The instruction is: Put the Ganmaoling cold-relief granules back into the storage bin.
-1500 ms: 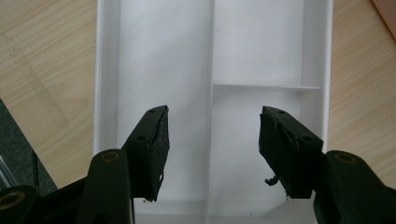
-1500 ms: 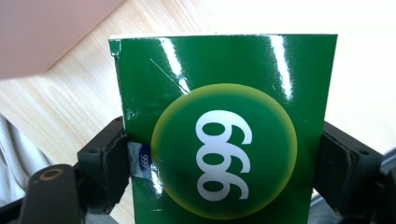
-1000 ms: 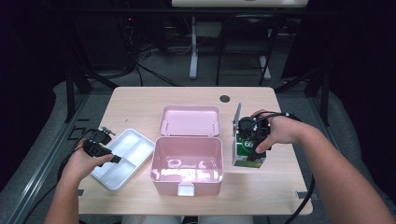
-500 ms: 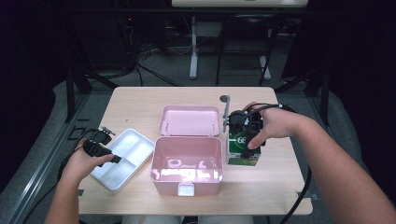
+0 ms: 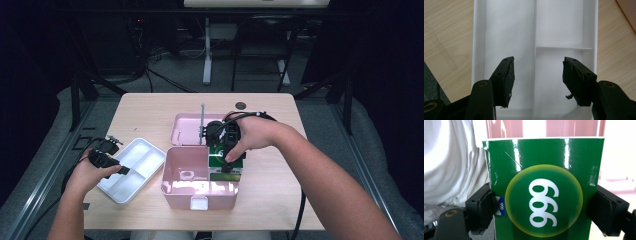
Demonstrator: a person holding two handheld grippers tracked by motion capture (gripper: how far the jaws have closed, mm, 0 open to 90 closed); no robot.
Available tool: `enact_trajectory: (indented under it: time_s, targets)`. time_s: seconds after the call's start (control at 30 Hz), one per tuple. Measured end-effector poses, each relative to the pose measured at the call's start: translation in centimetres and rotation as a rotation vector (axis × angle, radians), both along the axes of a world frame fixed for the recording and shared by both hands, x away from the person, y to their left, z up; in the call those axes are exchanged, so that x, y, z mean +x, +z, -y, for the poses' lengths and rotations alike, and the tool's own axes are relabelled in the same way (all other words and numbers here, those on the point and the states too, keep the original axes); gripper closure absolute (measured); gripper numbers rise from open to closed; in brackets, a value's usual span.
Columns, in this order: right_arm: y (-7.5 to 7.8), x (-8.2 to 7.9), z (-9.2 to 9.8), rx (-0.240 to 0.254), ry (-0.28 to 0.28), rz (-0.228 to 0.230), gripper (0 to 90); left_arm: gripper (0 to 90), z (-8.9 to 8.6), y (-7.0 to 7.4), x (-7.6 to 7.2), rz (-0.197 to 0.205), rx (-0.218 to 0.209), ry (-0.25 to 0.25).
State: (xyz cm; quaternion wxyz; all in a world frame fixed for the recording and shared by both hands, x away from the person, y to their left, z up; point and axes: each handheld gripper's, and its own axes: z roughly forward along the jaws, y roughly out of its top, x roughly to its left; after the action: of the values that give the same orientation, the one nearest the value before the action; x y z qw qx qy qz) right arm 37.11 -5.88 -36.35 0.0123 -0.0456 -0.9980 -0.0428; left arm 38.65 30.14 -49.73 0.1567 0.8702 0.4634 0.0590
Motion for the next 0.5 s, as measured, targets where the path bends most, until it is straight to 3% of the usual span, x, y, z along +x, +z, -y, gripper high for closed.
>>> enact_trajectory:
  time_s: [0.33,0.5]
  targets:
    - [-1.3,0.4,-1.0,-0.023,0.007,0.031,16.4,42.8,-0.2,0.1,0.0,0.000,-0.001,0.005]
    - [-2.7,0.4,-1.0,0.001,-0.010,0.015,16.3,42.7,0.0,-0.1,0.0,-0.005,0.000,-0.002]
